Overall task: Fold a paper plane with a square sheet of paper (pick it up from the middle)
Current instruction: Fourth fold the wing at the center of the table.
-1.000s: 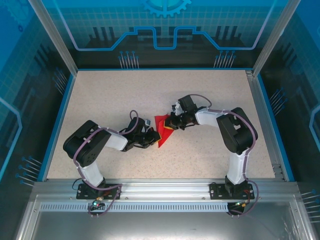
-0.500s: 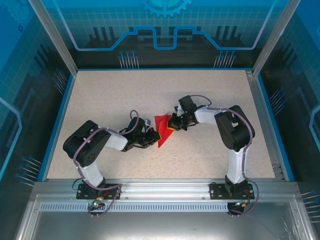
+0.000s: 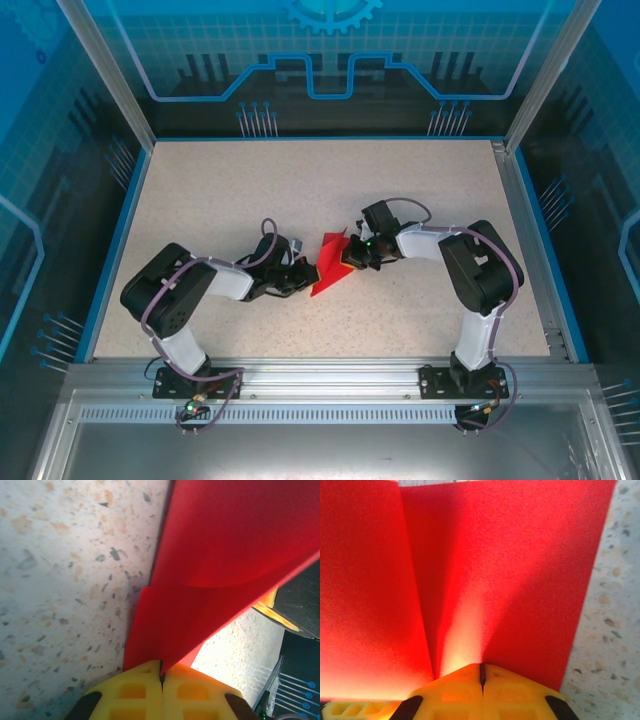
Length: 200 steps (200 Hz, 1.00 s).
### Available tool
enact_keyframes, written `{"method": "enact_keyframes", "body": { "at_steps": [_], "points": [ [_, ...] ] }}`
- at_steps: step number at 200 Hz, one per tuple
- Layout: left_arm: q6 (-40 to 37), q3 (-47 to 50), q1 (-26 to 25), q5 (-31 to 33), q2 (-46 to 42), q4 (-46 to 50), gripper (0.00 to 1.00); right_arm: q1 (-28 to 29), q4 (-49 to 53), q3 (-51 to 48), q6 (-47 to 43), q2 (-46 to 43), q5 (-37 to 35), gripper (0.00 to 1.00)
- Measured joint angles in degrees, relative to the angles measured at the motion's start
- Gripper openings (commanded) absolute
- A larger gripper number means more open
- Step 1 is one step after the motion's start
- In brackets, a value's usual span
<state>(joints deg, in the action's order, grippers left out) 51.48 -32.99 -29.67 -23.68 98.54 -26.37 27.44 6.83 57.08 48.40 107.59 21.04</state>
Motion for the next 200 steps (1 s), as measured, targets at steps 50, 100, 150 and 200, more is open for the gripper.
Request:
{"method": "enact_keyframes", "body": {
  "at_steps": [50, 100, 150, 200],
  "points": [
    [-1.05, -1.92, 0.11, -2.95, 1.75, 0.87, 0.00, -0.96, 2.86, 1.20, -3.08, -1.53, 0.00, 0.09],
    [-2.01, -2.86, 0.17, -4.72, 2.93, 1.09, 0.00, -0.85, -0.37, -1.14, -2.97, -8.31, 3.56, 0.07],
    [-1.99, -2.86, 0.17, -4.94, 3.21, 1.05, 0.00, 1.86, -4.90, -0.85, -0.31, -5.38, 7.39, 0.04],
    [-1.99, -2.86, 0.17, -4.96, 3.21, 1.01, 0.00, 1.70, -5.57, 0.11, 0.92, -1.51, 6.99, 0.04]
  ]
}}
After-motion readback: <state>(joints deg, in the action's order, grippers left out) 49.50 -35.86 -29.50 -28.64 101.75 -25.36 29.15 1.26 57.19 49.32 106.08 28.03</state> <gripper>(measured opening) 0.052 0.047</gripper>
